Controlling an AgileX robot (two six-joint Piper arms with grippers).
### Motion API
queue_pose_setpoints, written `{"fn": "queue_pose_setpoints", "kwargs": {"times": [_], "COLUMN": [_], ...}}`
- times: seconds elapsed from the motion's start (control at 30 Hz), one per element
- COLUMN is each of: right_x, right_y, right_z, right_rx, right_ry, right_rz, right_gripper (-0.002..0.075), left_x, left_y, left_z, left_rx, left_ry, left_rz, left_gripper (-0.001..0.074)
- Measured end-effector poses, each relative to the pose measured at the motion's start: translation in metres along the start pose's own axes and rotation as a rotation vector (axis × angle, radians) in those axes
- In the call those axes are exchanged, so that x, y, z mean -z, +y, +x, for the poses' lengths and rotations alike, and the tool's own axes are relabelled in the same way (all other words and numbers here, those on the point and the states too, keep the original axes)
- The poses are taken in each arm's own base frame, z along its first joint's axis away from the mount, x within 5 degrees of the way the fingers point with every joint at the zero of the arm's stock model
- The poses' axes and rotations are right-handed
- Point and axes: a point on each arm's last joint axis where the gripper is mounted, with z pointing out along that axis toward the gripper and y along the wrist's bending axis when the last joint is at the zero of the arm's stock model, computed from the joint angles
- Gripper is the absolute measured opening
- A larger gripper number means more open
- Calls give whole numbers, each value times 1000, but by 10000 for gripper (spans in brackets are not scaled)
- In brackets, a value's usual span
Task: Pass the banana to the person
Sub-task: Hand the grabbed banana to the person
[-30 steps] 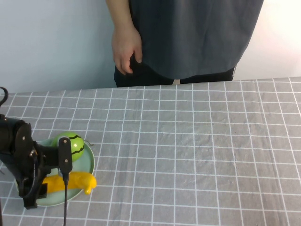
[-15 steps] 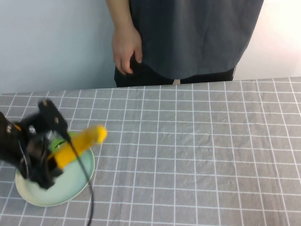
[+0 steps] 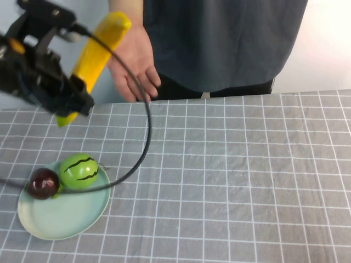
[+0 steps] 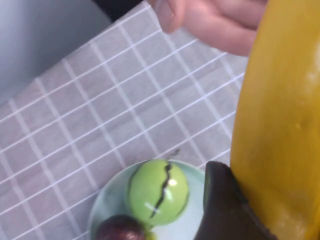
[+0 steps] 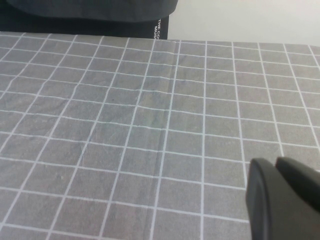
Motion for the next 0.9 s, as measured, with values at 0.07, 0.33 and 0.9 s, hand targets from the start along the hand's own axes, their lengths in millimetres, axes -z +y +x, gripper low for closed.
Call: {"fn": "queue_pose_setpoints", "kwargs": {"times": [0.07, 0.33, 0.9], "right_x": [0, 0, 0], "right_y": [0, 0, 0], "right_z": [0, 0, 0], "right_rx": [0, 0, 0], "right_ry": [0, 0, 0], "right_rz": [0, 0, 0], "right_gripper": [-6, -6, -6], "left_x": [-3, -31, -48], "left_y": [1, 3, 9], "left_z": [-10, -38, -39], "left_rx": [-10, -19, 24], "left_ry": [41, 183, 232], "left_rz": [-29, -144, -224], "left_gripper": [308, 308, 308]}}
